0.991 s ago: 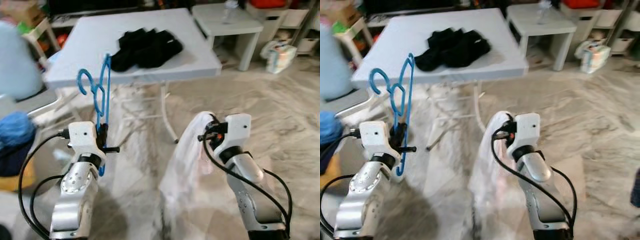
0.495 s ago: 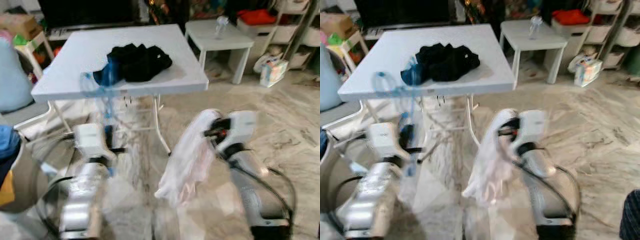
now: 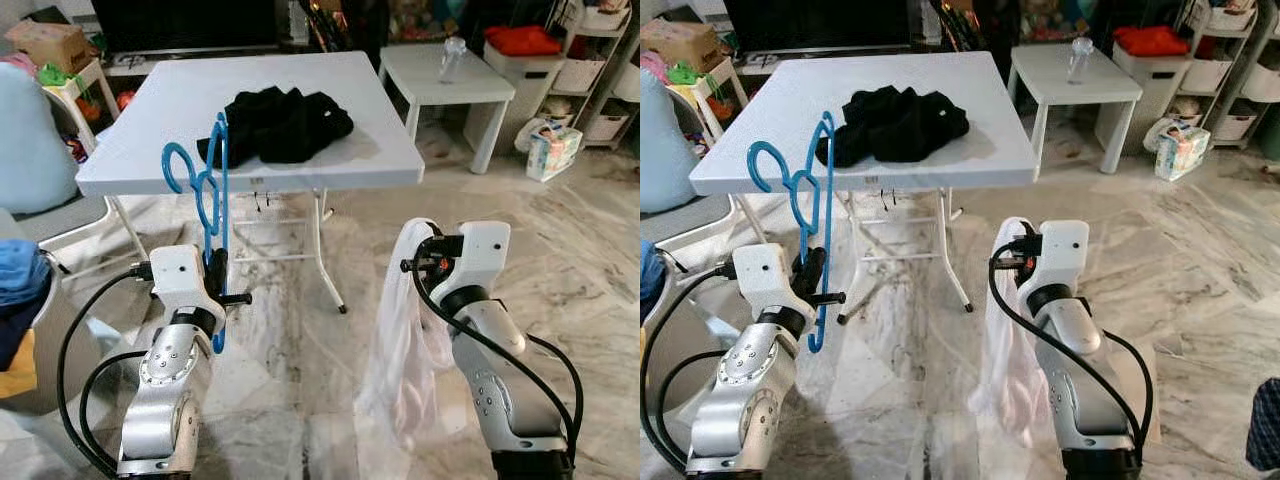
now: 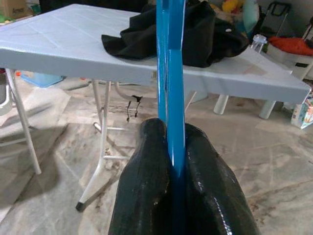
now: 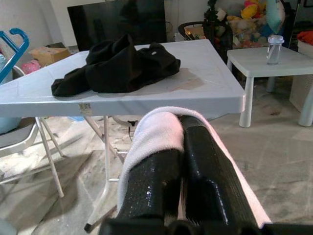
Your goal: Hang hanger
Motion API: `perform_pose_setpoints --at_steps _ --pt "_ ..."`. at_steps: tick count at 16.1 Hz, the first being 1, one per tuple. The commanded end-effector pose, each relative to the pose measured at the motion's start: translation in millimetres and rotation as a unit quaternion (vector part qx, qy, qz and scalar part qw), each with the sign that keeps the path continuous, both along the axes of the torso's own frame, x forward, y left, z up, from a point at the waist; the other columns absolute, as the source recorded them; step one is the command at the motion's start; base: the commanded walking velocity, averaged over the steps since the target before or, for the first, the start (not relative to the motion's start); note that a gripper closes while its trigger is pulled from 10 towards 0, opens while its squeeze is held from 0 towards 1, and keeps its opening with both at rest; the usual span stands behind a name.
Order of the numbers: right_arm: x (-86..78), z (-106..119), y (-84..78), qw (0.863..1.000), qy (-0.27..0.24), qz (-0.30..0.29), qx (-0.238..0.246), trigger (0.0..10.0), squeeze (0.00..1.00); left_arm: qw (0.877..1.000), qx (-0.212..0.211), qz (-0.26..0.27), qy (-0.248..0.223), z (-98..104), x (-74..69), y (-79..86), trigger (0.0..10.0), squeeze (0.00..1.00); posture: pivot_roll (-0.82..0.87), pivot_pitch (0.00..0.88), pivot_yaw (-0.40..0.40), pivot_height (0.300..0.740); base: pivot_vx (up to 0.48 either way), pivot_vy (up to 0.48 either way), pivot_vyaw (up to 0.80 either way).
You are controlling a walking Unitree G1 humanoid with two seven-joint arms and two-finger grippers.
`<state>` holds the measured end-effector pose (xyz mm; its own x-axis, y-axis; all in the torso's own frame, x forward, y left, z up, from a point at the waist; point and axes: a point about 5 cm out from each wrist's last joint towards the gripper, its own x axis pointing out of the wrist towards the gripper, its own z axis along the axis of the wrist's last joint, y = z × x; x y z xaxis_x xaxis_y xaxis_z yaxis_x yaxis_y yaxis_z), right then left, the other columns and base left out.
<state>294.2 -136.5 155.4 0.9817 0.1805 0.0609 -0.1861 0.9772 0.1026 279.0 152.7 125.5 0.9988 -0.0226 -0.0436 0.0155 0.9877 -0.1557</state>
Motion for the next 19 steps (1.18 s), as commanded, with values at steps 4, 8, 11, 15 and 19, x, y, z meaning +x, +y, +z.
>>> perform_pose_setpoints --at_steps 4,8,11,15,19 --pt "4.2 13.8 1.6 0.999 -0.035 0.006 -0.009 10.0 0.00 1.000 0.002 -0.004 -0.009 3.2 2.5 -1.1 10.0 0.00 -0.02 0.040 0.021 0.740 0.000 0.000 0.00" --pt "7.1 15.5 3.2 0.999 -0.037 0.005 -0.011 10.0 0.00 1.000 0.002 -0.006 -0.010 3.0 2.6 -2.2 10.0 0.00 -0.02 0.038 0.021 0.740 0.000 0.000 0.00" --pt "7.7 15.5 3.8 0.999 -0.036 0.010 -0.007 10.0 0.00 1.000 0.001 -0.008 -0.010 2.7 2.5 -2.9 10.0 0.00 -0.02 0.037 0.020 0.740 0.000 0.000 0.00" --pt "8.8 16.5 3.6 0.999 -0.037 0.009 -0.007 10.0 0.00 1.000 0.000 -0.009 -0.009 2.3 2.6 -3.4 10.0 0.00 -0.02 0.037 0.020 0.740 0.000 0.000 0.00" --pt "3.1 14.0 5.3 0.999 -0.037 0.021 -0.004 10.0 0.00 0.999 0.017 -0.043 -0.003 1.3 1.1 -1.8 10.0 0.00 -0.02 0.036 0.017 0.740 0.000 0.000 0.00"
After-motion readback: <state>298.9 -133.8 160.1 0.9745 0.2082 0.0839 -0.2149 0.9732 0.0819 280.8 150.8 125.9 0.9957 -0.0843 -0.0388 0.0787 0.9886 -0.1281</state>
